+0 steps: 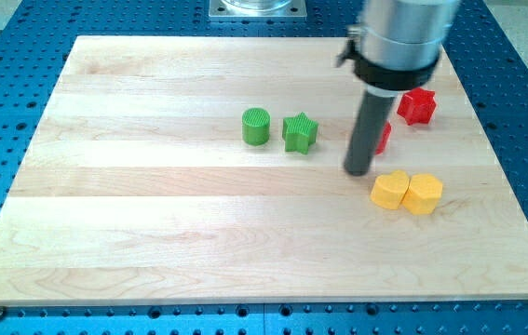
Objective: Move the red circle below the red star
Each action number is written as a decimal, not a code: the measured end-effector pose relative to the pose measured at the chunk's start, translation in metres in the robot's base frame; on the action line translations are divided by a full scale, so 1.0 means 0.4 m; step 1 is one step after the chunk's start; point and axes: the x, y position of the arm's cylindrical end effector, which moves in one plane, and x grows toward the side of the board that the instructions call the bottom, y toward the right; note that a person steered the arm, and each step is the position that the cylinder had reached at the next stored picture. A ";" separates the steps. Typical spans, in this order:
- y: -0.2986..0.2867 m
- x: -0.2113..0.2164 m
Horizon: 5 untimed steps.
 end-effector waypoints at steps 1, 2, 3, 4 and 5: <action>-0.066 -0.019; -0.008 -0.097; 0.042 -0.124; 0.081 -0.123; 0.148 -0.113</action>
